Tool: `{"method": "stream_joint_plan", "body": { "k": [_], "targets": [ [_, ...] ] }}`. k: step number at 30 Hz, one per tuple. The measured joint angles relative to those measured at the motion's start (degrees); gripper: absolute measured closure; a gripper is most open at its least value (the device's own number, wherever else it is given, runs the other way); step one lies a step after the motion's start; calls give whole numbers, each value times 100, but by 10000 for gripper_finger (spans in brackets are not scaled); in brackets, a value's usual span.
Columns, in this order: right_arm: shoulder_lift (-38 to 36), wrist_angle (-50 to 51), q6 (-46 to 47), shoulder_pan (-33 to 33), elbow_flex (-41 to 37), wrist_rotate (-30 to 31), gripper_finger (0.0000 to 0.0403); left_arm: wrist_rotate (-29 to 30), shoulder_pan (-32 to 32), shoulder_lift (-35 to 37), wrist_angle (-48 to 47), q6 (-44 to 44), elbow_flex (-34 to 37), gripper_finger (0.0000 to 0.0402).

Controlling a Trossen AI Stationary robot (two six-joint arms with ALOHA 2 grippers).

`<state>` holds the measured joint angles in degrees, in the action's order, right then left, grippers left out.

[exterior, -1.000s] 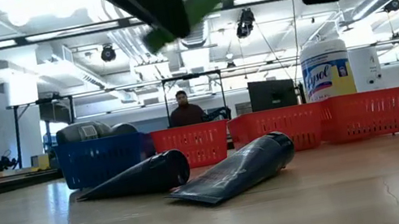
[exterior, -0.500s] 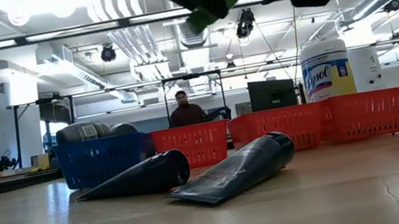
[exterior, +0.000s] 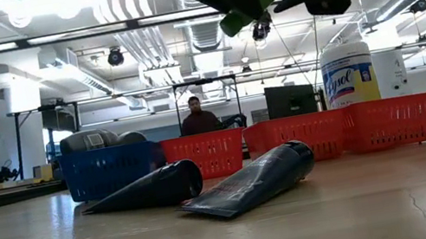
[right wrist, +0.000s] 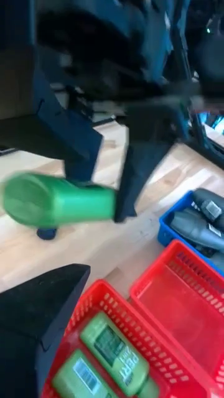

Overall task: Pick & Place Travel size toiletries
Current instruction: Put the green shampoo into the middle red bin

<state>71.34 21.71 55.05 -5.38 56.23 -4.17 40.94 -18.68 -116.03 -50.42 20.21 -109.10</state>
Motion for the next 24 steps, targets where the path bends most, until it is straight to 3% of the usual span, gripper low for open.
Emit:
{"method": "stream_joint_plan", "body": {
  "k": [19,24],
  "targets": [
    [163,1,-334,464,-24,-460,299,157,186,0,50,-235,0,230],
    [157,44,-565,510,-43,-364,317,316,186,-4,3,-119,2,224]
  ]
}}
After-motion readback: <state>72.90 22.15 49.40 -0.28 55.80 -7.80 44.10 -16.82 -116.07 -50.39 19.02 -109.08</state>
